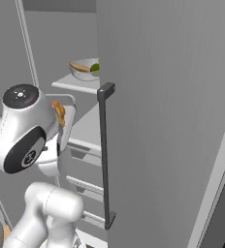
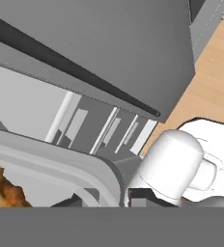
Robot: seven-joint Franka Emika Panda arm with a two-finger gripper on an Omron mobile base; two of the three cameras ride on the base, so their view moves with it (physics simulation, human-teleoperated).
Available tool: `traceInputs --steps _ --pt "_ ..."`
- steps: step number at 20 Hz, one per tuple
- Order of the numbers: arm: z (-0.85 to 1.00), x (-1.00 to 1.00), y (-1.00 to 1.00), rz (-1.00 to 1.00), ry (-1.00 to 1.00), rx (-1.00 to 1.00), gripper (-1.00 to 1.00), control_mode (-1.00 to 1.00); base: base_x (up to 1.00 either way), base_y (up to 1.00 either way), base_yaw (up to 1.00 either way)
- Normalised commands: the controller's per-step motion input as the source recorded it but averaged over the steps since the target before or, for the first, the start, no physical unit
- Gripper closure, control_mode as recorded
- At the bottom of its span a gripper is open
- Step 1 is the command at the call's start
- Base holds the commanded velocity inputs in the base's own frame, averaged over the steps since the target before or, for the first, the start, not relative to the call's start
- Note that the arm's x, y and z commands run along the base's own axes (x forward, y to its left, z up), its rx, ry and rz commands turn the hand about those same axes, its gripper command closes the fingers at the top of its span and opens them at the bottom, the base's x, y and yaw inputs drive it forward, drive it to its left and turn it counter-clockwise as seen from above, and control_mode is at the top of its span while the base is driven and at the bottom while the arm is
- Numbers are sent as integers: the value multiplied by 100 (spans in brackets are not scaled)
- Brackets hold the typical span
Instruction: Take the meat container that has the chicken drumstick and place it on the second highest rack of the freezer. Then take the vegetable container that has the sweet potato and lime and place it on the highest rack of the freezer.
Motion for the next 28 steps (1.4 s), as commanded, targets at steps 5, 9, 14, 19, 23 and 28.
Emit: traceInputs --steps 5,9,14,19,23,28 --pt "-36 49 43 8 1 0 100 -100 0 0 0" --pt "-42 32 40 -11 0 0 100 -100 0 0 0" --pt "-39 22 1 -10 0 7 100 -100 0 0 0" --pt "-32 35 0 1 0 3 100 -100 0 0 0" --pt "-34 58 3 0 11 2 100 -100 0 0 0" --pt "-34 48 3 -9 8 2 100 -100 0 0 0"
